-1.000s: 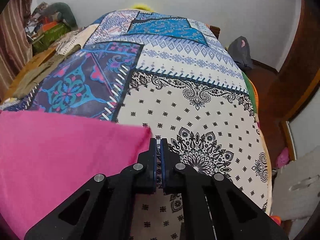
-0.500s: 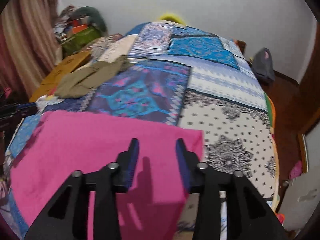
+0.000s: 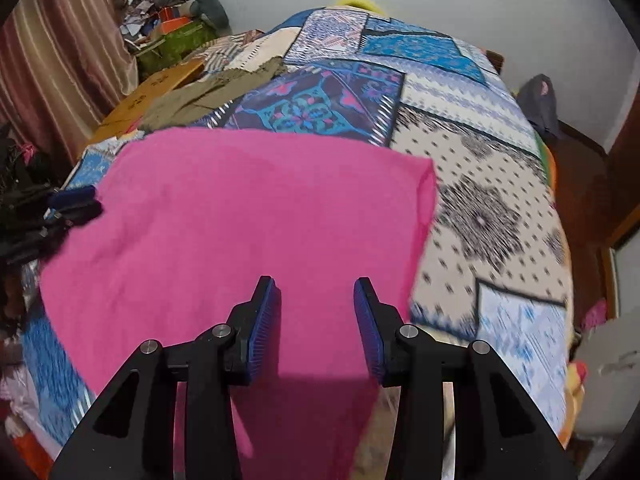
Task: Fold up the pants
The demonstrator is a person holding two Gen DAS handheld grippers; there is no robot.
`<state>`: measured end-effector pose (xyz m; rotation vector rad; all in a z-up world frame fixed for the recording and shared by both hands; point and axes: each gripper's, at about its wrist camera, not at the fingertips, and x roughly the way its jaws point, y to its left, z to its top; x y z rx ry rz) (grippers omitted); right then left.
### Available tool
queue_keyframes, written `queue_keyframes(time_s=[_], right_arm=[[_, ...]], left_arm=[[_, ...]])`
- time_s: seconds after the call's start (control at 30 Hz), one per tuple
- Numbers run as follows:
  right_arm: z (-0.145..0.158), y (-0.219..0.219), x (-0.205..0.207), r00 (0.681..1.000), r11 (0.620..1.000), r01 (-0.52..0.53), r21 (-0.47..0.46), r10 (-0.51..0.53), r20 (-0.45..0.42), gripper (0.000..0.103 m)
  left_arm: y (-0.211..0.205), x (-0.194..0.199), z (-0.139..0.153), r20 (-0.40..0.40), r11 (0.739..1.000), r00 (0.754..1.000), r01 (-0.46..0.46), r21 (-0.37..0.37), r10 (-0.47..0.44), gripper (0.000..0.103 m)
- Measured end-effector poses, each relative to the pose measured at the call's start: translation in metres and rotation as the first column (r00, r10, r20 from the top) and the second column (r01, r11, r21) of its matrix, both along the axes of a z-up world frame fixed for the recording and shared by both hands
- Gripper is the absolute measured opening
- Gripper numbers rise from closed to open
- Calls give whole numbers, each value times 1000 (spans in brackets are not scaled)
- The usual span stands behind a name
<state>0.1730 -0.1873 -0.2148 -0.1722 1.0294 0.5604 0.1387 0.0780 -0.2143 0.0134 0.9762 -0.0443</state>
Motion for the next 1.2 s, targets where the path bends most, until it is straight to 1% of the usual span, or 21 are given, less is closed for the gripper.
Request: queue_keyframes(time_s=[0.07,0.13,0.2,0.27,0.33,0.43,0.5,0.57,0.6,0.7,0.8,0.9,0.93,1.03,1.13,1.17,1.2], right_arm=[[4,-7,-8,1000,1000,8,-7,-8,0,37],[9,-12,-17,1000,1000,19,-17,-19,11,37],[17,-15,-23,999,1000,30,-7,-30,29,37],[27,-17,-29,998,999,40,13,-40,54,37],[39,-15,-36,995,998,39,41,-42,88,37],[55,-9,-50,988,997,29,77,-40,149,38],[58,-3,-58,984,996,20,91,-36,174,40],[58,4,-64,979,996,15,84,-32,200,40],[55,10,-67,976,997,12,70,-27,216,40],[45,20,-70,975,999,12,46,-22,223,40],[31,25,-68,983,999,9,44,-17,183,40],[18,27,-68,991,1000,-5,29,1,132,40],[16,26,-70,992,999,-6,33,2,127,40],[15,24,-71,991,999,-7,44,1,132,40],[14,27,-75,989,1000,-19,25,15,150,40],[14,27,-75,988,1000,-22,22,18,153,40],[13,27,-75,988,999,-23,23,20,151,40]], left_arm=[[7,-11,4,1,1000,1000,-20,-6,20,39],[16,-25,11,2,998,999,-50,-37,50,41],[25,-37,16,1,994,997,-80,-70,80,44],[31,-49,22,6,989,994,-110,-97,112,52],[35,-60,24,2,982,990,-139,-129,141,57],[37,-72,21,-33,966,987,-160,-203,156,57],[35,-79,16,-63,953,987,-158,-259,146,60],[32,-85,10,-93,930,987,-156,-332,132,66],[30,-88,7,-103,918,986,-157,-364,127,66],[23,-88,-1,-135,896,984,-163,-413,117,66],[17,-86,-4,-138,887,982,-175,-427,128,72],[14,-82,-5,-139,860,983,-176,-480,123,74],[15,-81,-6,-140,853,983,-176,-491,122,76],[15,-75,-8,-139,832,982,-182,-524,127,86],[14,-70,-8,-128,830,982,-184,-527,136,87],[15,-67,-8,-127,827,982,-188,-530,141,87],[16,-65,-9,-128,817,980,-196,-543,150,87]])
